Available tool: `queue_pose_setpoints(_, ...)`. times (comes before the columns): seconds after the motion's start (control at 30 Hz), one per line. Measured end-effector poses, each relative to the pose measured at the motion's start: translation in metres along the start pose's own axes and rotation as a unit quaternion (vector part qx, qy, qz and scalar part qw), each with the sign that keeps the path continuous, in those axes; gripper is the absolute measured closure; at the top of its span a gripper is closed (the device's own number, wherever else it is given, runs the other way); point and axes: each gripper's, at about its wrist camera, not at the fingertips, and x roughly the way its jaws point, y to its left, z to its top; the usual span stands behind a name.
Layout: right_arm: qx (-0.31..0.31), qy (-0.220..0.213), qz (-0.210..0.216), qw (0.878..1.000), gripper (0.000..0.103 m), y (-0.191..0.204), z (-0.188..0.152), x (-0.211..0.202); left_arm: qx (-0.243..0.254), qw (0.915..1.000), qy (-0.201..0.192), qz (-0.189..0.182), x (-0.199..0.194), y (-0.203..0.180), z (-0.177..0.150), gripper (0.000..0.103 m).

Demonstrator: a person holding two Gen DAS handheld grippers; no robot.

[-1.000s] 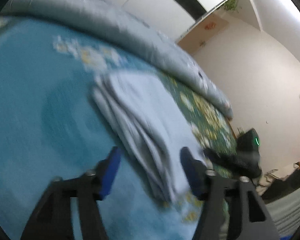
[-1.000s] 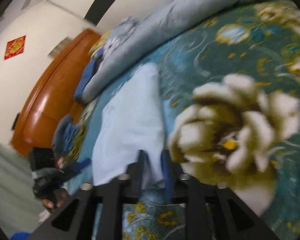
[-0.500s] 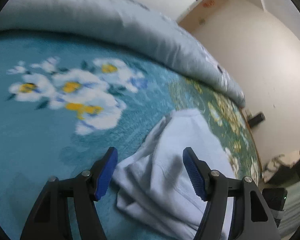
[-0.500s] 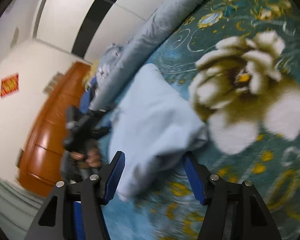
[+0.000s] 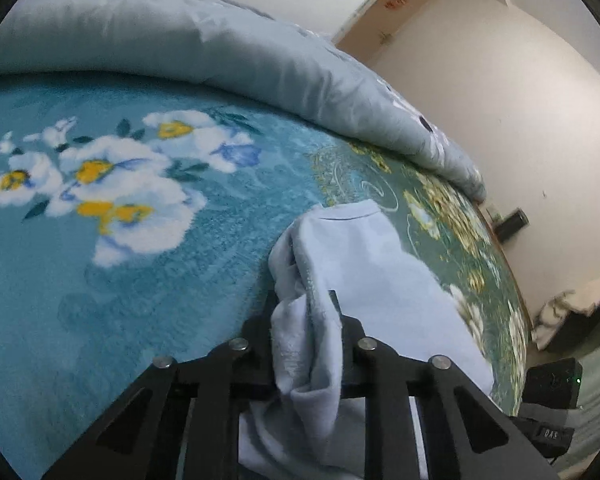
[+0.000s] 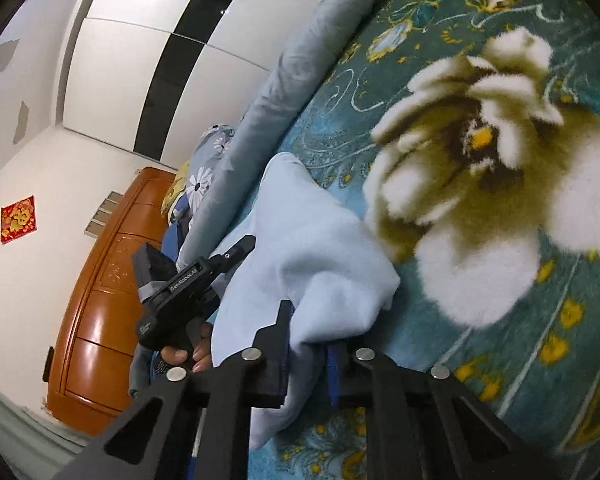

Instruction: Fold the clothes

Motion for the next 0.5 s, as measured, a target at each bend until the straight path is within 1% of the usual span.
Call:
queue_pose_setpoints(0.07,-0.022,0.005,-0.007,1.0,0.09,0.007,0.008,-0.003,-0.005,0.9998,-0.018,0.005,-0.009,-0.006,-0.003,0.086)
queue_pose_setpoints(0.13,-0.045,0.015,-0.007,0.999,0.09,0.017,0.021,-0.007,-0.013,0.9992,-0.038,0.002,-0.023,-0.011,-0.005,0.087)
queue_pose_setpoints(0.2,-0.082,0.032,-0.008,0.996,0.09,0.031,0.038,-0.011,-0.023,0.9977,-0.063,-0.003,-0.046,-0.018,-0.011,0.088)
queue_pose_setpoints(0.23,-0.1,0.045,-0.002,0.994,0.09,0.039,0.048,-0.013,-0.023,0.9968,-0.077,-0.002,-0.059,-0.022,-0.015,0.088)
queue_pose_setpoints(0.27,-0.116,0.058,0.007,0.992,0.09,0.046,0.057,-0.014,-0.017,0.995,-0.099,0.001,-0.077,-0.029,-0.022,0.088)
queue_pose_setpoints(0.33,-0.147,0.083,0.024,0.985,0.09,0.06,0.076,-0.017,-0.018,0.9921,-0.125,0.0,-0.103,-0.038,-0.037,0.088)
queue_pose_setpoints(0.43,-0.196,0.125,0.031,0.972,0.09,0.074,0.093,-0.014,-0.024,0.9877,-0.154,-0.004,-0.137,-0.048,-0.063,0.087)
queue_pose_setpoints(0.47,-0.211,0.138,0.033,0.967,0.09,0.075,0.092,-0.013,-0.02,0.9865,-0.162,0.006,-0.143,-0.051,-0.077,0.087)
queue_pose_setpoints(0.5,-0.224,0.151,0.032,0.962,0.09,0.076,0.09,-0.01,-0.016,0.9869,-0.16,0.016,-0.142,-0.053,-0.089,0.087)
